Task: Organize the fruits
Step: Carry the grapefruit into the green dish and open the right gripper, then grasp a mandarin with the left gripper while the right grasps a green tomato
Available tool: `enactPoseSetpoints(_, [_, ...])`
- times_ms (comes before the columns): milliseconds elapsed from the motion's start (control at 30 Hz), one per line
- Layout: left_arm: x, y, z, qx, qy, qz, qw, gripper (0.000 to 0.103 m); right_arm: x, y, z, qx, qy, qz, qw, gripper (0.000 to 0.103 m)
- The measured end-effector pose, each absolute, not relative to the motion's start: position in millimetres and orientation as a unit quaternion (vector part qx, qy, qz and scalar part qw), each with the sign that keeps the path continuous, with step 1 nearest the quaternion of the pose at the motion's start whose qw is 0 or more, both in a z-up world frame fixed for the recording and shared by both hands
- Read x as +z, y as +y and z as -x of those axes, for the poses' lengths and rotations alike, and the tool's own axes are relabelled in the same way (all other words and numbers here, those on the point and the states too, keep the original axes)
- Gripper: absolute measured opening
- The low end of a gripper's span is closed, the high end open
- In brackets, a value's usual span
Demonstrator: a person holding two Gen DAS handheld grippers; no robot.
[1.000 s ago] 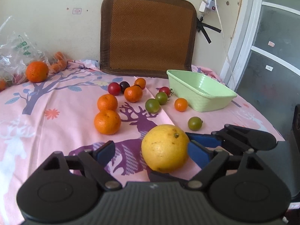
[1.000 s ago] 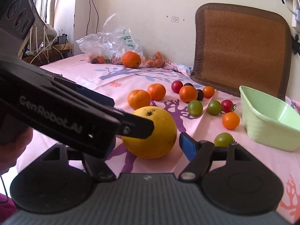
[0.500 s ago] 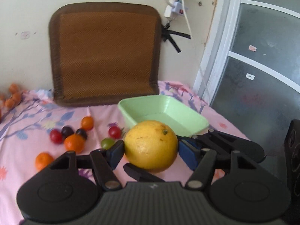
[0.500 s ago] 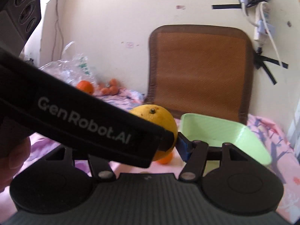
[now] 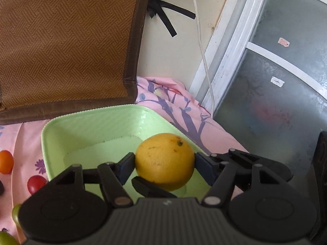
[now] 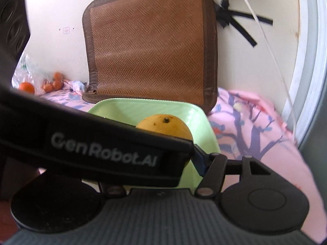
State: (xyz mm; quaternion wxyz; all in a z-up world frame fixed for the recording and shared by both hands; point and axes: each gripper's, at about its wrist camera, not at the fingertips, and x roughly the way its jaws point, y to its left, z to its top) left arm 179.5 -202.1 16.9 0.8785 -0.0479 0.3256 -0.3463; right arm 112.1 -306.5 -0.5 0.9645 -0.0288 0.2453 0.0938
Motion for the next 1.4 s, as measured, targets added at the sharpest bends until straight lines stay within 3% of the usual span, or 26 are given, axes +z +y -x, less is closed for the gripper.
enactPoseSetpoints(100, [14, -204, -183, -0.346, 0.331, 0.052, 0.876, 0.066, -3, -304, -114, 0.085, 0.246, 0.032, 0.965, 0.067])
enactPoseSetpoints(233, [14, -202, -181, -0.338, 0.334, 0.057, 0.878, 0.076, -3, -302, -112, 0.076, 0.237, 0.033, 0.968, 0.070])
enactPoseSetpoints(367, [26, -187, -160, -0.332, 0.308, 0.052, 0.890, 0.076, 1, -301, -97, 0.063, 0.206, 0.048, 0.975, 0.075])
enactPoseSetpoints(633, [45, -90, -70, -0.338, 0.263, 0.061, 0.902, 0.080, 7, -288, -23, 0.086, 0.157, 0.031, 0.983, 0.075])
enactPoseSetpoints(767, [35, -28, -32, -0.253, 0.263, 0.025, 0.931, 0.080, 0, -266, 7, 0.130, 0.173, 0.007, 0.976, 0.060])
enactPoseSetpoints(867, [24, 12, -19, -0.182, 0.281, 0.021, 0.942, 0.080, -9, -244, 18, 0.156, 0.196, -0.004, 0.968, 0.055])
enactPoseSetpoints(1100, [3, 59, -26, -0.123, 0.309, 0.048, 0.942, 0.080, -15, -215, 10, 0.153, 0.224, -0.004, 0.963, 0.055])
enactPoseSetpoints(1400, [-6, 34, -63, -0.135, 0.311, 0.016, 0.941, 0.085, -21, -204, -19, 0.125, 0.262, 0.009, 0.957, 0.056])
